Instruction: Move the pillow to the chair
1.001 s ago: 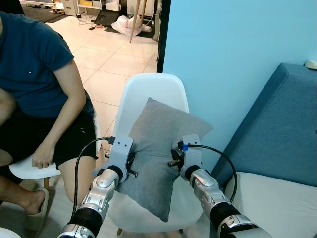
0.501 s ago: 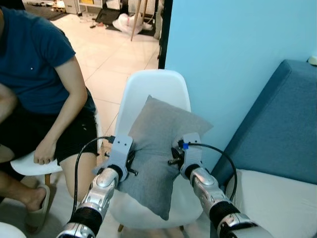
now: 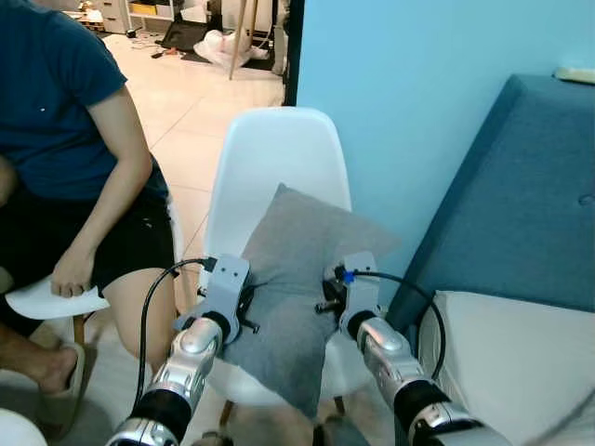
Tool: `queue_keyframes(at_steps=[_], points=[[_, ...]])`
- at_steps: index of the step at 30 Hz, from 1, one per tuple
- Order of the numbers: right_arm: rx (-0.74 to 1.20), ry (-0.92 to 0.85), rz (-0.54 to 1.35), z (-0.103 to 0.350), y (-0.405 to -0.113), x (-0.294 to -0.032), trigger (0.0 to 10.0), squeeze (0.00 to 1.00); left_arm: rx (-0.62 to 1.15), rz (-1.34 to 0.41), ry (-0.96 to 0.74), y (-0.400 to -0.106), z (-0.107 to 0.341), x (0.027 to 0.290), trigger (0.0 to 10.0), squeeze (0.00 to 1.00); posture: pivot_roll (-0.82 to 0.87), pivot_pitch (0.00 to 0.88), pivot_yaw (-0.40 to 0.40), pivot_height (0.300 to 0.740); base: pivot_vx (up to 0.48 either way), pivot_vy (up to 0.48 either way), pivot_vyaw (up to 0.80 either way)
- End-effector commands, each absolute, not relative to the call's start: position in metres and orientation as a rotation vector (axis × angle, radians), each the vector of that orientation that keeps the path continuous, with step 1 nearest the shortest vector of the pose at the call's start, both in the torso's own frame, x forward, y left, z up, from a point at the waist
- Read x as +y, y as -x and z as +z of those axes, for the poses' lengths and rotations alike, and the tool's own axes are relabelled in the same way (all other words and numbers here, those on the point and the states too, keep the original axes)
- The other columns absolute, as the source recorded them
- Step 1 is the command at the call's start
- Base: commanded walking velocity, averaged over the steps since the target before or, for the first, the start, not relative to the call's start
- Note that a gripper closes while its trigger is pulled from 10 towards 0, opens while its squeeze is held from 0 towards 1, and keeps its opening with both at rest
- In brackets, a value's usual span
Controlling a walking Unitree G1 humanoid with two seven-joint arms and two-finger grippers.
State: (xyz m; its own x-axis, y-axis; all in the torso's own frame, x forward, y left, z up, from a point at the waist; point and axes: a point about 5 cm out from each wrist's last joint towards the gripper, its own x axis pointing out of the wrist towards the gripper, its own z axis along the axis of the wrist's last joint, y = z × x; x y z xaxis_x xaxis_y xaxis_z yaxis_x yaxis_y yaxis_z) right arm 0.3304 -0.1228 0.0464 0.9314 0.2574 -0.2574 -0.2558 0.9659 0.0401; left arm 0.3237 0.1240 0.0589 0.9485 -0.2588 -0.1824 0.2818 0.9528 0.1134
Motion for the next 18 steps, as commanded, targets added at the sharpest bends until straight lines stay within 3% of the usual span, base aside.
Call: queue_keyframes(at_steps=[1, 10, 18], points=[[0.290, 0.005, 0.165, 0.041, -0.328, -0.147, 10.0, 0.00, 0.113, -0.191, -0.160, -0.330, 0.070, 0.146, 10.0, 0.00, -0.01, 0.070, -0.036, 0.630, 0.000, 0.000, 0.00], [0.282, 0.040, 0.198, 0.048, -0.335, -0.143, 10.0, 0.00, 0.077, -0.187, -0.228, -0.345, 0.086, 0.157, 10.0, 0.00, -0.02, 0.142, -0.051, 0.625, 0.000, 0.000, 0.00], [0.247, 0.096, 0.195, 0.068, -0.351, -0.144, 10.0, 0.00, 0.084, -0.150, -0.365, -0.362, 0.102, 0.167, 10.0, 0.00, -0.01, 0.275, -0.063, 0.625, 0.000, 0.000, 0.00]])
